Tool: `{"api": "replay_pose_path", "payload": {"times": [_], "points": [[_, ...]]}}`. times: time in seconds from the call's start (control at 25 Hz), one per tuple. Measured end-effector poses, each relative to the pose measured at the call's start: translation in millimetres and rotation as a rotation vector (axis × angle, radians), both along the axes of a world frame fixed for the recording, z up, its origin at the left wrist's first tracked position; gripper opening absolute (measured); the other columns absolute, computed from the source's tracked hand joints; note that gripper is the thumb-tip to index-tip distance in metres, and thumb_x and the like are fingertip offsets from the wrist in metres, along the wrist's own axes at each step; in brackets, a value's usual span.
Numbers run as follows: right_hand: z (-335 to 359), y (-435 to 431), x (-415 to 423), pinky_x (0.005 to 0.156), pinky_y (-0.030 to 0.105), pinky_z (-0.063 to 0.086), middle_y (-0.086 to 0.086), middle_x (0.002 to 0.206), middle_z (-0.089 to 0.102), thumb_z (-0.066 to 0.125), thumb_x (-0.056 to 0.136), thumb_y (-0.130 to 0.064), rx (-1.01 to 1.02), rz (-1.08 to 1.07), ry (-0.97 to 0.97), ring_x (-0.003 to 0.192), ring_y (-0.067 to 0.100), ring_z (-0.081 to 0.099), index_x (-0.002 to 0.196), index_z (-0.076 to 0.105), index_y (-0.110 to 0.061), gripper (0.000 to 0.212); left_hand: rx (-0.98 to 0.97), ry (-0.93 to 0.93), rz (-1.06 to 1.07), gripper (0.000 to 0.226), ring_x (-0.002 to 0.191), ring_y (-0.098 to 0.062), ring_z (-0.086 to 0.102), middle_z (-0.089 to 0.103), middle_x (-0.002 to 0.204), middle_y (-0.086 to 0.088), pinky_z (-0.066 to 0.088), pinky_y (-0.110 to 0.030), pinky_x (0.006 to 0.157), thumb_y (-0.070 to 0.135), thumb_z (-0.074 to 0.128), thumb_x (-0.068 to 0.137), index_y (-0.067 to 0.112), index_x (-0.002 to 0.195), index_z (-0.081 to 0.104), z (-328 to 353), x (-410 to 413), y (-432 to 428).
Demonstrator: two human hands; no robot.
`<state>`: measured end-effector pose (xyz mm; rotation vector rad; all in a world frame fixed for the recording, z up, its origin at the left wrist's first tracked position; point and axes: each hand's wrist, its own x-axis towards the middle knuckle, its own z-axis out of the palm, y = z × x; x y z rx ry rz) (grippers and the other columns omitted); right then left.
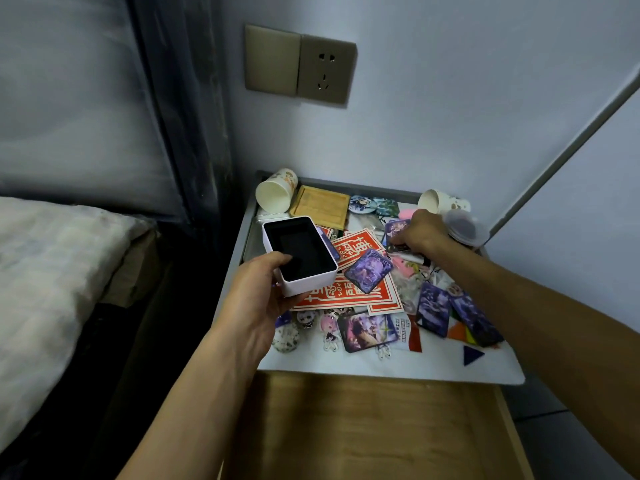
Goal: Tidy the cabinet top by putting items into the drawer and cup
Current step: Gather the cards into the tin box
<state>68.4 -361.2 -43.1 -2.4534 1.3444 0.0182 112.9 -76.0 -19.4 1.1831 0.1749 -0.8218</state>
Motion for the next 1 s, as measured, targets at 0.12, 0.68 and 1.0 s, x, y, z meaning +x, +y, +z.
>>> {"api": "replay_pose_path", "payload": {"times": [0.12,0.68,1.0], "points": [[0.0,1.4,7.2,0.059,0.029,0.044,0.014,0.091,0.070,0.086,0.068,-0.035,0.001,-0.047,0.022,0.083,0.029,0.066,0.089,0.066,-0.005,0.043,-0.005,0.018,0.003,0.027,0.096,-0.030,0.068,0.064,0.112,-0.017,0.058,-0.030,0.066,0.015,0.054,0.095,0.010,0.121,0.053,-0.8,1.5,0.4],[53.5,53.9,-4.4,0.060,0.028,0.043,0.007,0.098,0.066,0.065,0.092,-0.017,-0.135,0.107,-0.523,0.077,0.017,0.057,0.111,0.059,-0.008,0.022,-0.033,0.028,0.039,0.028,0.092,-0.028,0.067,0.066,0.105,-0.015,0.057,-0.038,0.074,0.022,0.050,0.099,0.008,0.122,0.056,4.3,0.0,2.8],[57.8,142.2,2.2,0.079,0.032,0.056,-0.001,0.096,0.073,0.074,0.083,-0.010,0.455,0.272,-0.529,0.084,0.013,0.070,0.106,0.065,-0.017,0.025,-0.077,0.004,-0.008,0.023,0.058,-0.018,0.070,0.073,0.084,-0.011,0.057,-0.031,0.051,0.016,0.051,0.099,-0.001,0.114,0.057,-0.6,-3.9,2.6]]}}
